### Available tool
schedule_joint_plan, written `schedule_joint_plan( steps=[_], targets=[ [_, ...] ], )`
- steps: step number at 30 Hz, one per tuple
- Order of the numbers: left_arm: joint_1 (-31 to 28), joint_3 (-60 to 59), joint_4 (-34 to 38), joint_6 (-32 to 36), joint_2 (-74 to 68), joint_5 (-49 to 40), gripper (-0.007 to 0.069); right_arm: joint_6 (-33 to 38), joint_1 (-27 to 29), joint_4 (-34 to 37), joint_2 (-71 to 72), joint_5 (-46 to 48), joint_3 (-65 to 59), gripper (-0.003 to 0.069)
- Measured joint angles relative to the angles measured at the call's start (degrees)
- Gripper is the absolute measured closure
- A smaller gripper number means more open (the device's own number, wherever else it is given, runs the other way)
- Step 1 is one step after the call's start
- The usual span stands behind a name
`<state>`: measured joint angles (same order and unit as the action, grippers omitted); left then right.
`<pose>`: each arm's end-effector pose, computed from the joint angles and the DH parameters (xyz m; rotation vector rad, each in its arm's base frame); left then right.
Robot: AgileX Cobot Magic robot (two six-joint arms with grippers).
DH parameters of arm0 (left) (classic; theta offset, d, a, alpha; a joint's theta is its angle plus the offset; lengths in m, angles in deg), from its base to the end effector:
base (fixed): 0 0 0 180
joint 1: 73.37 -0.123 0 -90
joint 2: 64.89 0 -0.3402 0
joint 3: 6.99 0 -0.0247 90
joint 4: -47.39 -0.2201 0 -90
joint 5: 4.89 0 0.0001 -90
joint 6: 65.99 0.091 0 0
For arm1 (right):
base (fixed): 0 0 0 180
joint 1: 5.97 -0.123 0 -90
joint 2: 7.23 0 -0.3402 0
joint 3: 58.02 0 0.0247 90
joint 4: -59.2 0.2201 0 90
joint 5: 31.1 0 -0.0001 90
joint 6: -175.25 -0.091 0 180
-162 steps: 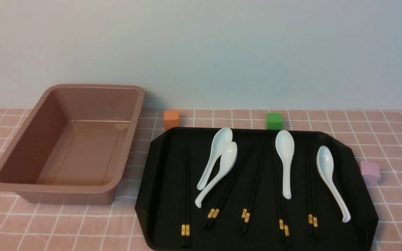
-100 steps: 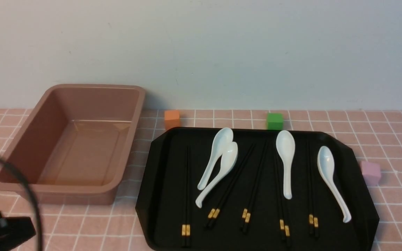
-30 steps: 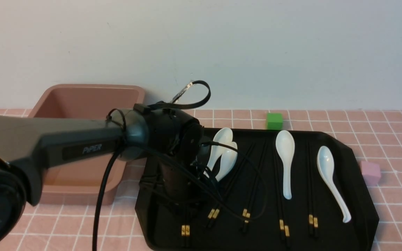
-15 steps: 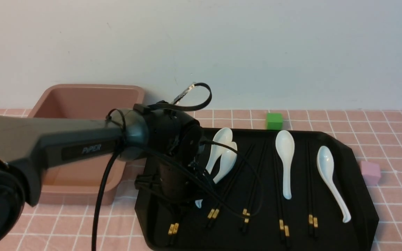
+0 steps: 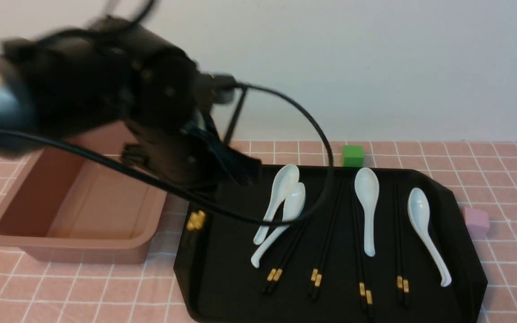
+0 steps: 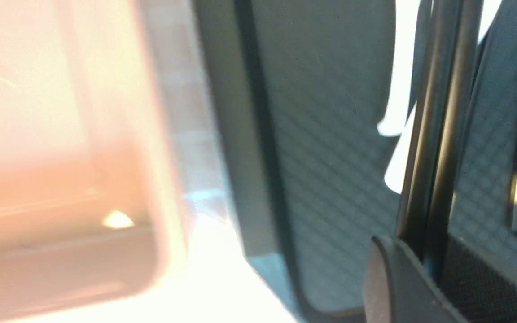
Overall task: On pink tablecloth take chopsticks from black tray and put them in box.
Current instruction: 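Place the chopsticks into the pink bin with the left gripper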
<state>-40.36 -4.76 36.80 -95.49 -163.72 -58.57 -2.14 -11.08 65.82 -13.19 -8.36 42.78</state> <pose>0.2747 -0.1624 0.3806 0.1710 2.5991 -0.1598 -0.0348 0.0010 0.1737 -0.0571 1.8822 0.1450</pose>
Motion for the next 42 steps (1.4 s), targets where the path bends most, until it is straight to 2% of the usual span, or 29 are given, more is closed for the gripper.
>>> schedule_joint_plan(
  steps=[4, 5, 9, 14, 22, 27, 28, 29, 32, 34, 38, 42],
  targets=[
    [-7.9, 0.0, -2.6, 2.7, 1.1, -2.3, 0.0506, 0.0, 0.0, 0.0, 0.0, 0.0, 0.0, 0.0419],
    [-11.5, -0.1, -2.8, 4.0, 0.5, -2.5, 0.0506, 0.0, 0.0, 0.0, 0.0, 0.0, 0.0, 0.0419],
    [-19.6, -0.1, -2.6, 5.9, -3.3, -1.3, 0.0506, 0.0, 0.0, 0.0, 0.0, 0.0, 0.0, 0.0419],
    [-23.6, -0.1, -2.2, 6.5, -9.7, 1.1, 0.0506, 0.0, 0.0, 0.0, 0.0, 0.0, 0.0, 0.0419],
    [-23.8, -0.1, -1.8, 6.6, -12.6, 1.4, 0.0493, 0.0, 0.0, 0.0, 0.0, 0.0, 0.0, 0.0419],
    [-23.8, -0.1, -1.7, 6.6, -12.6, 1.4, 0.039, 0.0, 0.0, 0.0, 0.0, 0.0, 0.0, 0.0419],
    [-23.8, -0.1, -1.1, 6.6, -12.1, 1.2, 0.0328, 0.0, 0.0, 0.0, 0.0, 0.0, 0.0, 0.0419],
    [-23.8, -0.1, -1.0, 6.6, -12.0, 1.2, 0.0321, 0.0, 0.0, 0.0, 0.0, 0.0, 0.0, 0.0419],
    [-23.8, -0.2, 0.8, 7.0, -8.0, 0.1, 0.0231, 0.0, 0.0, 0.0, 0.0, 0.0, 0.0, 0.0419],
    [-23.8, -0.2, 2.8, 7.9, -3.6, -0.3, 0.0216, 0.0, 0.0, 0.0, 0.0, 0.0, 0.0, 0.0419],
    [-22.9, -0.5, 6.4, 10.9, 6.7, 0.4, 0.0243, 0.0, 0.0, 0.0, 0.0, 0.0, 0.0, 0.0419],
    [-18.7, -4.9, 9.5, 13.0, 21.2, 4.9, 0.0371, 0.0, 0.0, 0.0, 0.0, 0.0, 0.0, 0.0419]
  ],
)
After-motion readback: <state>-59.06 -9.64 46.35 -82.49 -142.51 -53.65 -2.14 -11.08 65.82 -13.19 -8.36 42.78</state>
